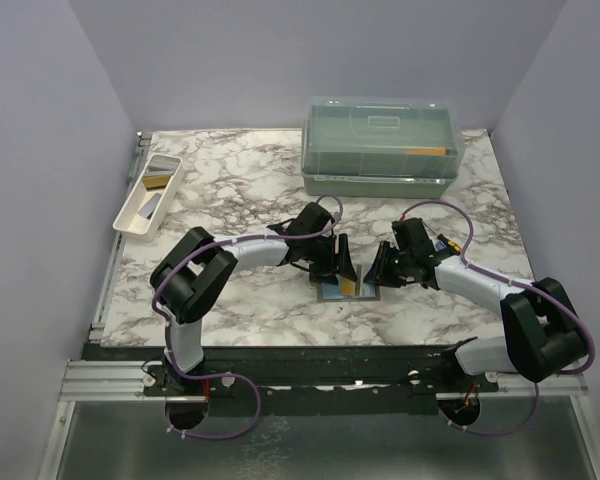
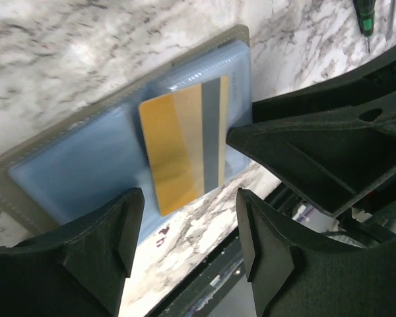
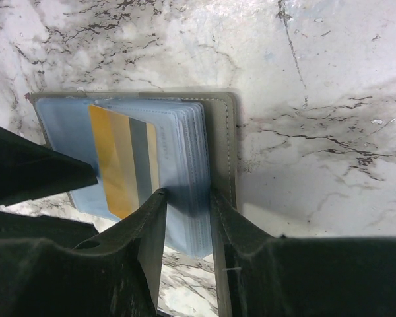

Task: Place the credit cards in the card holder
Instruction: Insert the credit card into the card holder.

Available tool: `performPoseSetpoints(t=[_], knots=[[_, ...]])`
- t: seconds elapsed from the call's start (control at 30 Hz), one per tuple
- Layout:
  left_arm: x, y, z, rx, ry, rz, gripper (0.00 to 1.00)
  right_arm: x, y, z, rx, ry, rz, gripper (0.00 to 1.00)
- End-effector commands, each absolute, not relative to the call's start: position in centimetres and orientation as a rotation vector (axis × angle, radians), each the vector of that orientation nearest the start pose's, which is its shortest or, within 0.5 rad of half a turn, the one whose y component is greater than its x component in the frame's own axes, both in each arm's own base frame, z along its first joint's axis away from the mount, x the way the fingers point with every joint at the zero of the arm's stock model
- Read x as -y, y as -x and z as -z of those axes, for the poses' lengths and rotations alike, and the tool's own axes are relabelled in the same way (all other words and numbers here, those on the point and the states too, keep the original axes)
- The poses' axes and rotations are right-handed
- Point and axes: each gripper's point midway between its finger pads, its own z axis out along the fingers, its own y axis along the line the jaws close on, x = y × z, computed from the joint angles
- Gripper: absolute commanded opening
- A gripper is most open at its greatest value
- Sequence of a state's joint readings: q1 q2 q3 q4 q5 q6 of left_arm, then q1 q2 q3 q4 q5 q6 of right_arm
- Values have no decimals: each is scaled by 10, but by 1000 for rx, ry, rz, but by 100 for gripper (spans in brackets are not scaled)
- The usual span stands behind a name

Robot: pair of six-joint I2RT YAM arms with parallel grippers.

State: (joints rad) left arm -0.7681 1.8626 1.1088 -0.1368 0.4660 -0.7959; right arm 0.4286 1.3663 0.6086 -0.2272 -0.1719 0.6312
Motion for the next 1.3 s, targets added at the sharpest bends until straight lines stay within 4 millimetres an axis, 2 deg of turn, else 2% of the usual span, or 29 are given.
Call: performPoseSetpoints(t=[0.0, 0.1, 0.27, 0.33, 0.53, 0.67, 0.87, 1.03, 1.17, 1.27], knots=[[385, -218, -41, -2837, -210, 1198, 65, -168, -230, -16, -2699, -198, -595, 33], [395, -215, -41, -2835, -231, 1249, 65, -169, -229, -16, -2700, -200, -600, 33], [422, -215, -82, -2675, -272, 1497, 63, -169, -227, -16, -2699, -212, -609, 33], [427, -214, -90, -2650, -274, 1557, 63, -171, -227, -17, -2694, -216, -632, 33], [428, -216, -91, -2626, -243, 1585, 62, -178, -223, -24, -2680, -223, -703, 34], [426, -220, -85, -2651, -220, 1562, 63, -185, -218, -34, -2656, -227, -787, 40], [433, -219, -89, -2648, -227, 1576, 63, -193, -214, -45, -2616, -239, -887, 42], [420, -218, -91, -2660, -254, 1487, 63, -175, -217, -44, -2614, -269, -742, 50], [400, -225, -93, -2667, -248, 1371, 64, -175, -217, -45, -2612, -253, -735, 53], [385, -234, -83, -2690, -225, 1270, 65, -176, -219, -44, -2607, -247, -745, 58]])
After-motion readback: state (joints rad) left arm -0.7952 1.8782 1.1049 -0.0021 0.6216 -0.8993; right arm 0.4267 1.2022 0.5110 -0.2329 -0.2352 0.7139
